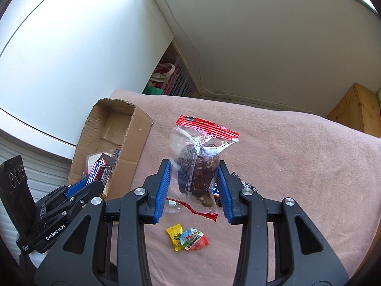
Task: Organize snacks
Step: 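Carry the snack bag and Snickers into the box and open both tools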
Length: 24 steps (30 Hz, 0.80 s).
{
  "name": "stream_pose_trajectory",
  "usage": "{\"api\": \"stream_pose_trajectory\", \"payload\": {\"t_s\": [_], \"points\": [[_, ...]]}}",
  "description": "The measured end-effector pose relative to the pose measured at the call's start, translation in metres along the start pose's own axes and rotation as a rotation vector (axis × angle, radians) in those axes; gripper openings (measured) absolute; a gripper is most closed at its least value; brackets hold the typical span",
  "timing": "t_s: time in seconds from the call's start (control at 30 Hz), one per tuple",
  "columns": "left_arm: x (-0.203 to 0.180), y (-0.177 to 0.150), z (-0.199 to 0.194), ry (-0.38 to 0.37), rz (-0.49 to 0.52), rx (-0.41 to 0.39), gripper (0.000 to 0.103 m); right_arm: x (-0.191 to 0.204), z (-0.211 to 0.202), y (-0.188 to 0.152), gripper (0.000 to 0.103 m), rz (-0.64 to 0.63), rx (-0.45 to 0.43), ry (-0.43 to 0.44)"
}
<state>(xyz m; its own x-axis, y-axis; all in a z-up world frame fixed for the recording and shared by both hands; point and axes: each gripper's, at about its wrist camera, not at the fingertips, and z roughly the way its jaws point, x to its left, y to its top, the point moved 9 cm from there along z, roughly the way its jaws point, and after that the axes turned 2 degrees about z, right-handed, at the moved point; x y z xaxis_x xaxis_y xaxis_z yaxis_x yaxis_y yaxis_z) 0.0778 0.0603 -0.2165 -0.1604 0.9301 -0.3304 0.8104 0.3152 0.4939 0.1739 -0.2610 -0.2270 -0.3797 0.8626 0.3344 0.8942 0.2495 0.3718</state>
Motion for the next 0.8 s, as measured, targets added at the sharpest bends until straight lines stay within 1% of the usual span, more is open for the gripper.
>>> {"api": "stream_pose_trajectory", "payload": {"t_s": [0.3, 0.43, 0.63, 0.8], "points": [[0.045, 0.011, -0.013, 0.065, -0.058, -0.043, 0.027, 0.049, 0.013, 0.009, 0.04, -0.096, 0.021, 0.025], [0.064, 0.016, -0.016, 0.088, -0.084, -0.057, 0.027, 0.072, 0.025, 0.01, 0.04, -0.144, 0.039, 0.03], [0.082, 0.024, -0.018, 0.116, -0.108, -0.072, 0.027, 0.104, 0.048, 0.013, 0.04, -0.212, 0.066, 0.035], [0.094, 0.028, -0.015, 0.139, -0.12, -0.073, 0.027, 0.125, 0.067, 0.014, 0.04, -0.243, 0.089, 0.034]]}}
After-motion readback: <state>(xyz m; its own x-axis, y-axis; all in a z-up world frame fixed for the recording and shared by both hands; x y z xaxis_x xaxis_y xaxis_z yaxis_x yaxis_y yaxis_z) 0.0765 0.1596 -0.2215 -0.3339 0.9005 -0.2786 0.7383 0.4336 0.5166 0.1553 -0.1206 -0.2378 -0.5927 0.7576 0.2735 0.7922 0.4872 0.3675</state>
